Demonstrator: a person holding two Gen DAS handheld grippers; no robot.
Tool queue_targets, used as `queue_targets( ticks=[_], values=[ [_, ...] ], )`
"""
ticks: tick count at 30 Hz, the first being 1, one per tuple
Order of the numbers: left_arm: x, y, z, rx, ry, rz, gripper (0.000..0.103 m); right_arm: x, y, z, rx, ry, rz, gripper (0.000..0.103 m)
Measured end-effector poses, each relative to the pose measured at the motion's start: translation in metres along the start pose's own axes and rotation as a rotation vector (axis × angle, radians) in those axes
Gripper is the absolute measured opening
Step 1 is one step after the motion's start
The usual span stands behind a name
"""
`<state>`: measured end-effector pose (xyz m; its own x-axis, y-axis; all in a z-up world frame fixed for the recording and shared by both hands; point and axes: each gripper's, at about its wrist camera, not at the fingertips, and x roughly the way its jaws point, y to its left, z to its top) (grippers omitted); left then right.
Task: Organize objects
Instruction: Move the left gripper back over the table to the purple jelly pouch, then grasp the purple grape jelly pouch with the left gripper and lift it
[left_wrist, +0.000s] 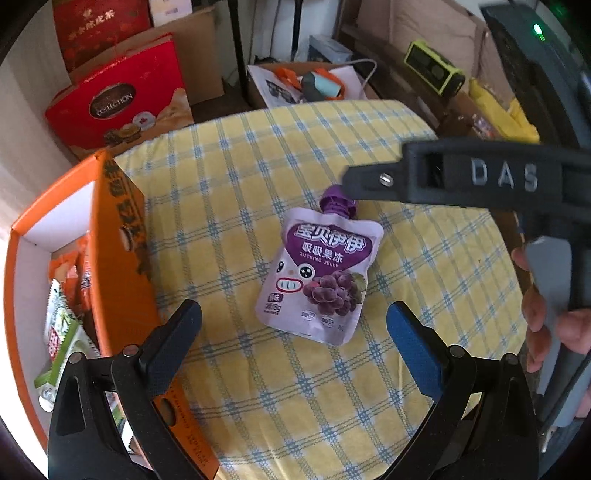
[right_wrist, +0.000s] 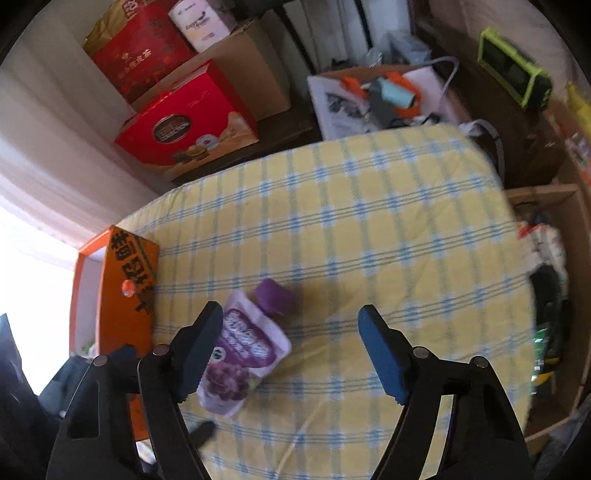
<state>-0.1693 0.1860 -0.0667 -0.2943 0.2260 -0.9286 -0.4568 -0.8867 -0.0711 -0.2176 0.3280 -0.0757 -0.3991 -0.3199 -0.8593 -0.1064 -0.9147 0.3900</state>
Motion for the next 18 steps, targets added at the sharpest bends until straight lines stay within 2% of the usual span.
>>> queue_targets(
  ticks=[3, 7, 11, 14, 18],
  values=[
    [0.007, -0.002, -0.002, -0.007, 0.014, 0.001, 0.100, 0.011, -0.001, 0.002, 0.022, 0.028, 0.038, 0.071],
    [0.012, -0.010, -0.006, 0.031, 0.014, 0.045, 0.100, 0.025, -0.003, 0.001, 0.062, 0.069, 0.116, 0.060],
    [0.016, -0.014, -0.005, 0.032, 0.024, 0.032, 0.100, 0.034, -0.007, -0.001, 0.073, 0.094, 0.130, 0.059],
    [0.021, -0.016, -0.004, 0.018, 0.041, 0.008, 0.100, 0.039, -0.011, -0.005, 0.086, 0.115, 0.166, 0.054],
    [0.035, -0.016, -0.004, 0.021, 0.069, 0.031, 0.099, 0.039, -0.014, -0.008, 0.092, 0.126, 0.189, 0.049]
  ],
)
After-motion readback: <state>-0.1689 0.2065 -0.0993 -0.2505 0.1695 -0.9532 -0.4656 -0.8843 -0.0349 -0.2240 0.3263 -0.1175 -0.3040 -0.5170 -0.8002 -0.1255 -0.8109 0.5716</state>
